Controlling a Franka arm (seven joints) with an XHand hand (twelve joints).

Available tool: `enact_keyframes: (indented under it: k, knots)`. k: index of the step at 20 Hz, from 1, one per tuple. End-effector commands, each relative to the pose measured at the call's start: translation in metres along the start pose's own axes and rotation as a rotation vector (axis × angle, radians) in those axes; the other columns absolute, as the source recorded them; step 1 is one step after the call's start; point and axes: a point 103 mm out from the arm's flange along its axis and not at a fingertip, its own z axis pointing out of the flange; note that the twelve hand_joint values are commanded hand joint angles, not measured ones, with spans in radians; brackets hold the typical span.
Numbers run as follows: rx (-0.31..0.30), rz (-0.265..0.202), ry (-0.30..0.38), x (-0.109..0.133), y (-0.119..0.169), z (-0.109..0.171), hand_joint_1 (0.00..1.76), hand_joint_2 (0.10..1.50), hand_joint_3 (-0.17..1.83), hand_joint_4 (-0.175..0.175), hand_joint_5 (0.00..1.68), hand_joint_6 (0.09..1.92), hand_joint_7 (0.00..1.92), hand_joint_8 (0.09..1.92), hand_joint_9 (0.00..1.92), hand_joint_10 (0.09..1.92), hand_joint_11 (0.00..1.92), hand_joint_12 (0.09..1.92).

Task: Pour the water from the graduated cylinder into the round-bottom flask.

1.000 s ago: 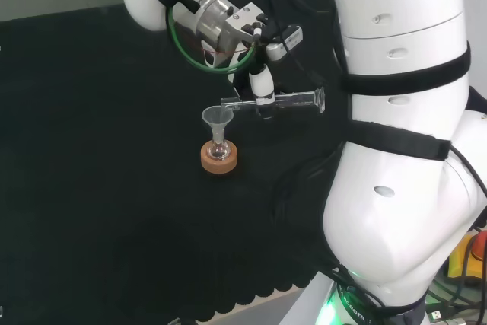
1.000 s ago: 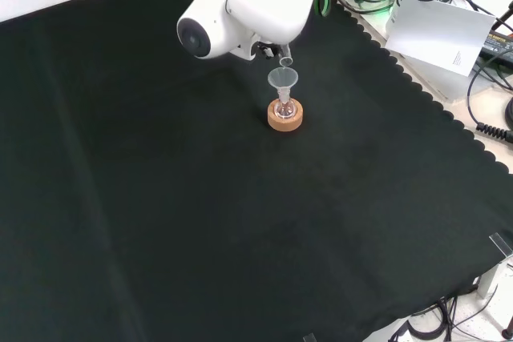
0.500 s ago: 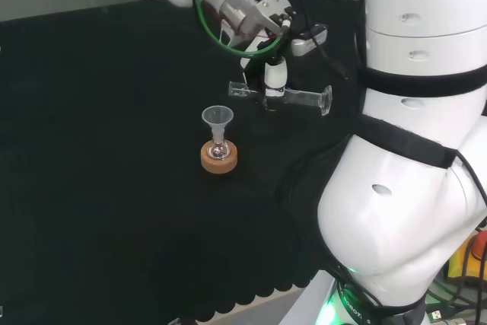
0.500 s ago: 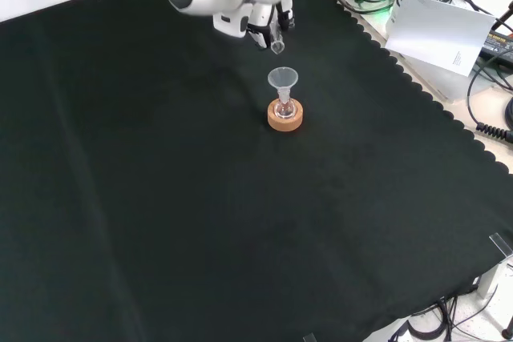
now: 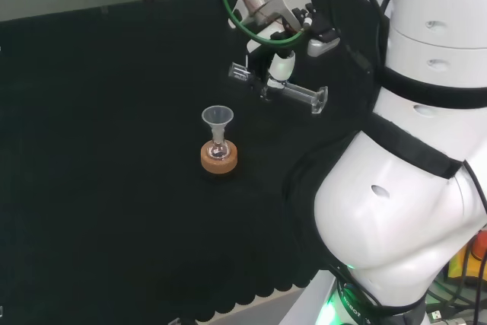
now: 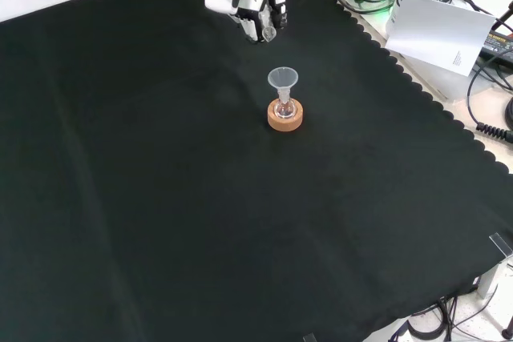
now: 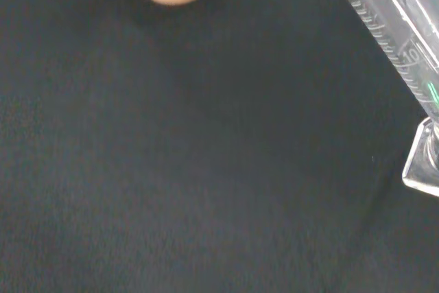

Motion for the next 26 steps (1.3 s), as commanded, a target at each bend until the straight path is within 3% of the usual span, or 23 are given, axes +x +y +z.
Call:
enact_keyframes:
  k: [1, 7, 13, 26]
  knots:
    - [-0.26, -0.056, 0.047, -0.013, 0.005, -0.005, 1.26, 1.1, 0.0, -0.175, 1.0, 0.98, 1.03, 0.96, 1.48, 0.09, 1.31, 0.71]
    - [-0.442, -0.1, 0.096, -0.03, 0.016, -0.012, 1.26, 1.1, 0.0, -0.175, 0.99, 0.98, 1.02, 0.97, 1.47, 0.09, 1.3, 0.71]
    - [-0.574, -0.125, 0.124, -0.041, 0.027, -0.017, 1.26, 1.1, 0.0, -0.175, 0.99, 0.99, 1.02, 0.97, 1.47, 0.09, 1.3, 0.71]
    - [-0.724, -0.219, 0.243, -0.054, 0.061, -0.019, 1.26, 1.11, 0.0, -0.175, 0.98, 1.0, 1.01, 0.98, 1.45, 0.09, 1.28, 0.72]
